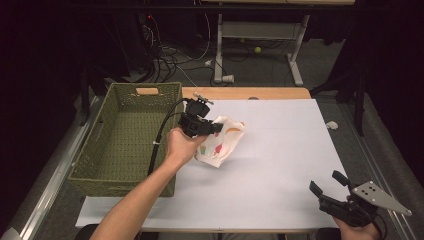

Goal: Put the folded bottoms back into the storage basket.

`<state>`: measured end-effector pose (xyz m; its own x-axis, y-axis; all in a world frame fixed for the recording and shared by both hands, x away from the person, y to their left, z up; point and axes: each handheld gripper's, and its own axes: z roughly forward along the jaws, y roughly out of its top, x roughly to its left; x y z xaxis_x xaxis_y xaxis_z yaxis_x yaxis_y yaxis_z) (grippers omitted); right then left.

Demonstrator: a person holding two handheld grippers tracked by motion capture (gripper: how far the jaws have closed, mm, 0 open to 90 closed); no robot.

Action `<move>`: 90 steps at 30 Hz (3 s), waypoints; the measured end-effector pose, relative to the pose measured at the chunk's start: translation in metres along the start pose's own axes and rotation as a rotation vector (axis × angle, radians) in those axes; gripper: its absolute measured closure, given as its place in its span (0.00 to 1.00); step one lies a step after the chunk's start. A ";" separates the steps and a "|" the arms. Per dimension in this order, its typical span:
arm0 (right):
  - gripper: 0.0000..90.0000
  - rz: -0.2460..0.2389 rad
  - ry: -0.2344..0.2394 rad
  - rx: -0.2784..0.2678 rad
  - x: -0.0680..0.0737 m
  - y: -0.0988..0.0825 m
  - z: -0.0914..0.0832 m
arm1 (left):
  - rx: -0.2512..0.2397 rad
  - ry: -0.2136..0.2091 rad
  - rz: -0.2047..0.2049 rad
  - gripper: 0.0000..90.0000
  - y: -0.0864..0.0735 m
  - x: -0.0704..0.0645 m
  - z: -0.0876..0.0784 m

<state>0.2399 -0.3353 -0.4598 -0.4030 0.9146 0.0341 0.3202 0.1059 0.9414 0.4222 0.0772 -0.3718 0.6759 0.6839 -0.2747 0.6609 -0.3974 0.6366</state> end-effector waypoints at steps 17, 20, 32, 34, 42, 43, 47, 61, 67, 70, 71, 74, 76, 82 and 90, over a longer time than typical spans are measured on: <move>0.20 -0.003 -0.002 -0.001 0.000 0.000 0.000 | -0.075 -0.019 -0.009 0.83 -0.010 0.005 -0.034; 0.20 -0.004 -0.003 -0.001 0.000 0.000 0.000 | -0.088 -0.025 -0.016 0.83 -0.013 0.007 -0.040; 0.20 -0.005 -0.003 0.000 0.000 0.000 0.000 | -0.125 -0.032 -0.033 0.83 -0.022 0.013 -0.061; 0.20 -0.003 -0.003 -0.001 0.000 0.000 0.000 | -0.130 -0.029 -0.036 0.83 -0.024 0.013 -0.065; 0.20 -0.001 -0.002 -0.001 0.000 0.000 0.000 | -0.153 -0.027 -0.047 0.83 -0.031 0.018 -0.080; 0.20 0.001 -0.002 -0.001 0.000 0.000 0.000 | -0.157 -0.026 -0.046 0.83 -0.032 0.018 -0.082; 0.20 0.004 0.000 -0.001 0.000 0.000 0.000 | -0.160 -0.012 -0.042 0.83 -0.036 0.020 -0.090; 0.20 0.004 -0.003 -0.001 0.000 0.000 0.000 | -0.206 -0.003 -0.079 0.83 -0.050 0.031 -0.117; 0.19 0.005 -0.005 -0.003 0.000 0.000 0.000 | -0.219 0.015 -0.097 0.83 -0.058 0.038 -0.129; 0.19 0.003 -0.005 -0.002 0.000 0.000 0.000 | -0.225 0.020 -0.103 0.83 -0.060 0.040 -0.133; 0.19 0.002 -0.006 -0.002 0.000 0.000 0.000 | -0.227 0.022 -0.104 0.83 -0.061 0.041 -0.135; 0.19 0.003 -0.008 -0.004 0.000 0.000 -0.001 | -0.238 0.029 -0.115 0.83 -0.065 0.042 -0.141; 0.20 0.001 -0.008 -0.004 0.000 0.000 -0.001 | -0.245 0.033 -0.118 0.83 -0.067 0.044 -0.145; 0.19 0.000 -0.012 -0.002 0.001 0.000 0.000 | -0.274 0.042 -0.139 0.83 -0.075 0.052 -0.158; 0.20 -0.003 -0.011 -0.002 0.001 0.000 0.000 | -0.297 0.071 -0.168 0.83 -0.087 0.061 -0.173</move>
<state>0.2394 -0.3348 -0.4597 -0.3947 0.9184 0.0275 0.3170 0.1081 0.9422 0.3492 0.2590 -0.3197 0.5341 0.7696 -0.3498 0.6302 -0.0866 0.7716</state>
